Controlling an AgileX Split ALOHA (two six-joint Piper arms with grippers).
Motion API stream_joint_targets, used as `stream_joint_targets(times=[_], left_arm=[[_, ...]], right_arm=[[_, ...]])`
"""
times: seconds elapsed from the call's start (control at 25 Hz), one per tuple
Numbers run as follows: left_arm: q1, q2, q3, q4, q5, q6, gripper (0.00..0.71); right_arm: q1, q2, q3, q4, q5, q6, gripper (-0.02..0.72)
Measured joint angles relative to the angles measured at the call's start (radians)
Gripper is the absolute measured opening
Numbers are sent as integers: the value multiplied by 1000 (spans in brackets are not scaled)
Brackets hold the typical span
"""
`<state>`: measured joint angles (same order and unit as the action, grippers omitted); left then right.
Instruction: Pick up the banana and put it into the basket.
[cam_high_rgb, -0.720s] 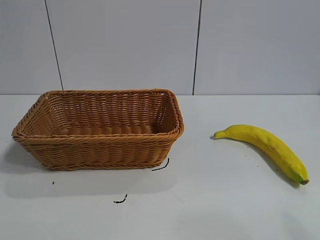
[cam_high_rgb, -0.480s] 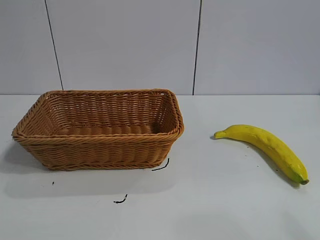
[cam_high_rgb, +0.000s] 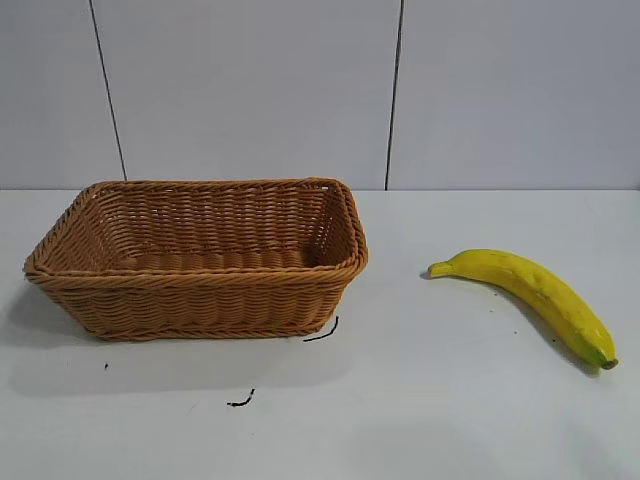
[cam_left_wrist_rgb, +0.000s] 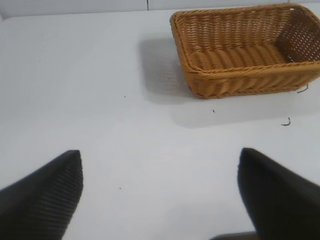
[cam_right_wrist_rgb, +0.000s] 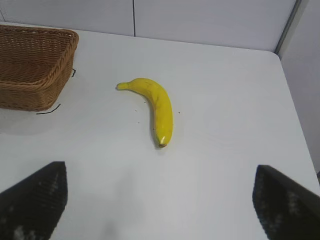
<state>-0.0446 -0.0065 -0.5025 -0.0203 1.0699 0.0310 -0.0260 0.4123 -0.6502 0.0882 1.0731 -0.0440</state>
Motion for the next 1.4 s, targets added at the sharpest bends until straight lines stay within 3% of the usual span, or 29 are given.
stream_joint_targets(times=[0.4, 0.64, 0.8, 1.08, 1.4], left_arm=[[0, 0, 0, 0, 0, 0, 635], [0, 0, 0, 0, 0, 0, 635], [0, 0, 0, 0, 0, 0, 635], [0, 0, 0, 0, 0, 0, 635], [0, 0, 0, 0, 0, 0, 635]], right_arm=[[0, 554, -219, -4, -5, -23, 689], [0, 875, -371, -7, -85, -128, 689], [0, 1088, -502, 32, -164, -232, 689], [0, 1322, -655, 56, -188, -293, 689], [0, 1445, -675, 57, -207, -368, 690]])
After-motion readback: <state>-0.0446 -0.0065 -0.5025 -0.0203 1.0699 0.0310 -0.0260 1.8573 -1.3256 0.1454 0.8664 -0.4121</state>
